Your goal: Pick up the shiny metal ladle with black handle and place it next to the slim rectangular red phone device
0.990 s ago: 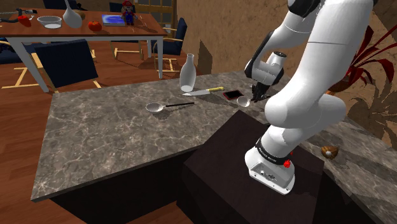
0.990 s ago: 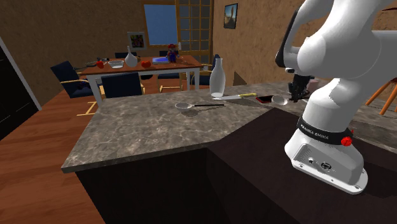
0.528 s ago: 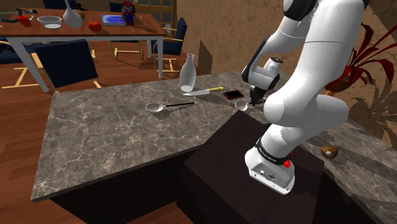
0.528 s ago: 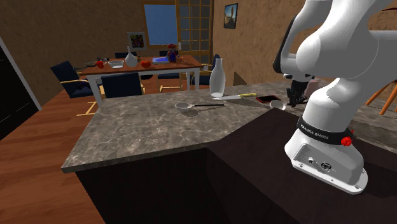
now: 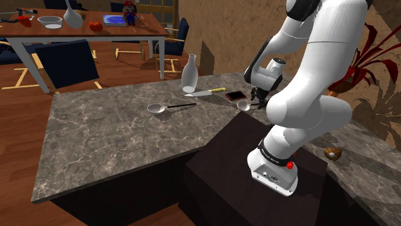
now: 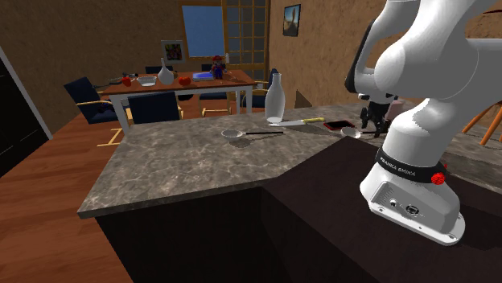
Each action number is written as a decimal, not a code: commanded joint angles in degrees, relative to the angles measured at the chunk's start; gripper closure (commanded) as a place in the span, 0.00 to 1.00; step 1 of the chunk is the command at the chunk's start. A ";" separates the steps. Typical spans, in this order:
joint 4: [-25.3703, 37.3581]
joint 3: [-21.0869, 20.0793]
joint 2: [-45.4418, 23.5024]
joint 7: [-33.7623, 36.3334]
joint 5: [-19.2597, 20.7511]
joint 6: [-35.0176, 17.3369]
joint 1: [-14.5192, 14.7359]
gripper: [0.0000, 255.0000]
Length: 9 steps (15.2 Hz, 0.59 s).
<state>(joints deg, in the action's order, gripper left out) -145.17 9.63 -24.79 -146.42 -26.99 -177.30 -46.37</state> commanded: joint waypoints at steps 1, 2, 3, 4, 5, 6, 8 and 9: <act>0.00 0.00 0.00 0.00 0.00 0.00 0.00 0.00; 0.00 0.00 0.00 0.00 0.00 0.00 0.00 0.00; 0.00 0.00 0.00 0.00 0.00 0.00 0.00 0.00; -1.14 2.72 2.43 1.03 0.99 1.59 2.60 0.00; -2.22 5.83 4.85 2.34 2.41 3.21 5.49 0.00; -3.26 9.28 7.28 4.06 4.43 4.84 8.58 0.00; -4.04 12.05 9.23 5.88 6.70 6.11 10.95 0.00; -4.05 12.00 9.24 5.94 6.78 6.10 10.88 0.00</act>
<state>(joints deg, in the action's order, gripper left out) -149.14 20.58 -16.14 -141.33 -21.00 -171.83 -36.58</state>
